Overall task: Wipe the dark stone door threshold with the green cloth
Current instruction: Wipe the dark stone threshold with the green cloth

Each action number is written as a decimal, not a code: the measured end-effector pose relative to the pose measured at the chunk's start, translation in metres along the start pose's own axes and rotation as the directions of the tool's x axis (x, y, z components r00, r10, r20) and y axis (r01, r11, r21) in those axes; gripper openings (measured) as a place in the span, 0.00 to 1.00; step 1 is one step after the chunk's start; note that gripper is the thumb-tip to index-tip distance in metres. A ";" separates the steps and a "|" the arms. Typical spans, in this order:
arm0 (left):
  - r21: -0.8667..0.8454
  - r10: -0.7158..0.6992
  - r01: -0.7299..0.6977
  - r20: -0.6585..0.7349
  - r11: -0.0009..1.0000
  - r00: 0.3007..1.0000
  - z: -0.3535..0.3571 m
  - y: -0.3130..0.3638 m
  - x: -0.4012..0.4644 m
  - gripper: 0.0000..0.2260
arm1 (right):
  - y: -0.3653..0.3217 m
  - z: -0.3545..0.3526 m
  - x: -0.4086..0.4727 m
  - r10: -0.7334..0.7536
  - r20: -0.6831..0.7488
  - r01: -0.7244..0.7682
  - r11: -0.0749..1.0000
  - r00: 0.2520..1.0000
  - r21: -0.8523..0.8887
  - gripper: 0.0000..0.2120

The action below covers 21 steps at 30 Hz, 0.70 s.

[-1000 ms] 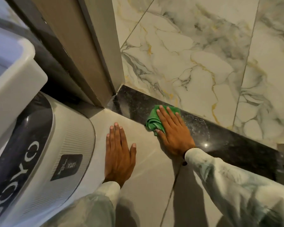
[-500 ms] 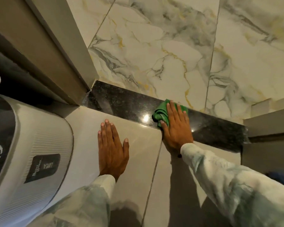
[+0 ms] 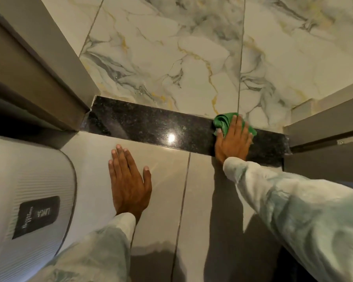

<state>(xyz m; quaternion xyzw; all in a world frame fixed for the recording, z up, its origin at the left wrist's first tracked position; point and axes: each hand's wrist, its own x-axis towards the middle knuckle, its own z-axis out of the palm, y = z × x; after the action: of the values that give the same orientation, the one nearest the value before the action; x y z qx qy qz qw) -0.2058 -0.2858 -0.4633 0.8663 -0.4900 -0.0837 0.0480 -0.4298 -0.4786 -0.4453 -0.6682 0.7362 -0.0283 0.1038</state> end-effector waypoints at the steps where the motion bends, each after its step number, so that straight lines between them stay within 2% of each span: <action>1: 0.002 0.004 -0.004 -0.001 1.000 1.000 0.001 0.000 0.001 0.35 | -0.011 0.002 0.003 -0.003 0.006 0.003 1.000 1.000 0.004 0.32; 4: 0.000 0.009 -0.009 0.007 1.000 1.000 0.000 0.001 0.001 0.35 | 0.013 0.005 -0.024 -0.245 0.038 0.247 0.967 0.969 -0.066 0.32; 5: -0.001 0.008 -0.008 0.009 1.000 1.000 -0.001 0.001 0.000 0.35 | 0.034 0.003 -0.036 -0.272 0.040 0.274 0.958 0.962 -0.085 0.32; 6: -0.002 0.008 -0.008 0.009 1.000 1.000 -0.002 0.001 -0.001 0.35 | 0.053 0.000 -0.047 -0.229 0.025 0.231 0.970 0.973 -0.082 0.32; 9: -0.007 0.015 -0.015 -0.005 1.000 1.000 -0.001 -0.001 -0.001 0.35 | 0.075 0.002 -0.044 0.091 -0.092 -0.093 0.996 0.992 -0.016 0.32; 13: -0.019 0.011 -0.011 -0.014 1.000 1.000 0.001 0.000 0.000 0.35 | 0.039 0.006 0.001 0.388 -0.155 -0.363 0.917 0.909 0.168 0.32; 14: -0.023 0.012 -0.012 -0.016 1.000 1.000 0.001 0.000 0.000 0.35 | 0.030 0.005 0.007 0.422 -0.147 -0.394 0.900 0.895 0.186 0.32; 16: -0.024 0.012 -0.013 -0.018 1.000 1.000 0.000 0.000 0.000 0.35 | 0.023 0.008 0.003 0.315 -0.137 -0.301 0.947 0.939 0.110 0.31; 19: -0.041 0.011 -0.012 -0.030 0.999 1.000 0.001 -0.001 0.001 0.35 | 0.040 0.010 -0.027 0.012 -0.105 -0.018 0.998 0.994 -0.058 0.31; 21: -0.041 0.015 -0.017 -0.036 0.999 0.999 0.003 -0.001 0.000 0.35 | 0.056 0.006 -0.044 -0.003 -0.075 -0.002 0.998 0.997 -0.067 0.31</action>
<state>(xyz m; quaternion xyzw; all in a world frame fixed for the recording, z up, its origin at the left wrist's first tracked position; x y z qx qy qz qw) -0.2052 -0.2856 -0.4669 0.8626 -0.4942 -0.0779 0.0751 -0.4793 -0.4284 -0.4564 -0.6700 0.7399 -0.0290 0.0537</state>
